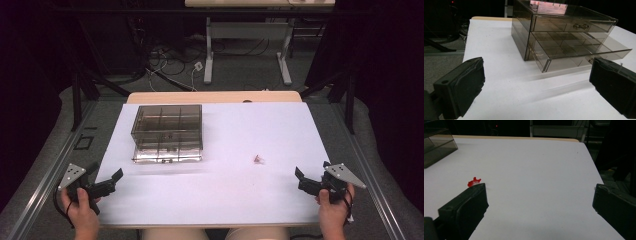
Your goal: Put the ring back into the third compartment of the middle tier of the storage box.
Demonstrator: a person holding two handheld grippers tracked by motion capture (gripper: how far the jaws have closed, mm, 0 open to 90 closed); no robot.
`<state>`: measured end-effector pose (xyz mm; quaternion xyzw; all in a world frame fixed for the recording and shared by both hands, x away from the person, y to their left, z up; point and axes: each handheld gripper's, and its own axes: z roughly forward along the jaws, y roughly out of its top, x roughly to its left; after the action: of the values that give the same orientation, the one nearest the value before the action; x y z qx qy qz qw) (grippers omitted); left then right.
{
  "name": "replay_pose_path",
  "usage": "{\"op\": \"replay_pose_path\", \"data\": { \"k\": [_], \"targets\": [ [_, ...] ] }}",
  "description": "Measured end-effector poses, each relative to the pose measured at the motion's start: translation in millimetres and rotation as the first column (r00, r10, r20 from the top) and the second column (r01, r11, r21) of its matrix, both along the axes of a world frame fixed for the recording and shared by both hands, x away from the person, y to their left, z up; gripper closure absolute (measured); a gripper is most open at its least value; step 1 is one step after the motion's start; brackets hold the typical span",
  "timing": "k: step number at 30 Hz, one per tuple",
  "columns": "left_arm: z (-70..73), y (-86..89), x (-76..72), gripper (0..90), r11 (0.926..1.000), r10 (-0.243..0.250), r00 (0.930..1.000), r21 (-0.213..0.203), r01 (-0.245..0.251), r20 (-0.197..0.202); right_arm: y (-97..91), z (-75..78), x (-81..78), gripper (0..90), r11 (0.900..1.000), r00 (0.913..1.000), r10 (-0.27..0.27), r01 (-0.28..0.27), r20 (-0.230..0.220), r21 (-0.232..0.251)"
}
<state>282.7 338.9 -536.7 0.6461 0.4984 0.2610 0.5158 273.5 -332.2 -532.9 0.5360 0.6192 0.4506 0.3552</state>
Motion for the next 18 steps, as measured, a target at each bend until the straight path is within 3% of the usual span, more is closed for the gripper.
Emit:
{"op": "replay_pose_path", "data": {
  "k": [8,11,14,18],
  "targets": [
    [-1.1,1.3,0.4,0.4,1.0000,0.004,1.0000,0.006,-0.004,-0.007,3.9,-0.9,2.9,0.0,0.9990,0.9991,0.035,-0.035,-0.023,0.029],
    [-1.3,1.7,0.3,0.4,1.0000,0.009,0.9999,0.004,-0.008,-0.009,6.4,-1.6,5.1,0.0,0.9989,0.9992,0.039,-0.039,-0.009,0.026],
    [-2.2,3.2,1.2,0.4,0.9999,0.012,0.9998,0.006,-0.012,-0.015,10.7,-0.8,8.9,0.0,0.9992,0.9988,0.011,-0.010,-0.047,0.040],
    [-3.2,5.5,1.2,0.4,0.9998,0.020,0.9996,0.006,-0.019,-0.020,17.9,4.2,14.4,0.0,0.9989,0.9988,0.002,0.000,-0.049,0.046]
  ]
}}
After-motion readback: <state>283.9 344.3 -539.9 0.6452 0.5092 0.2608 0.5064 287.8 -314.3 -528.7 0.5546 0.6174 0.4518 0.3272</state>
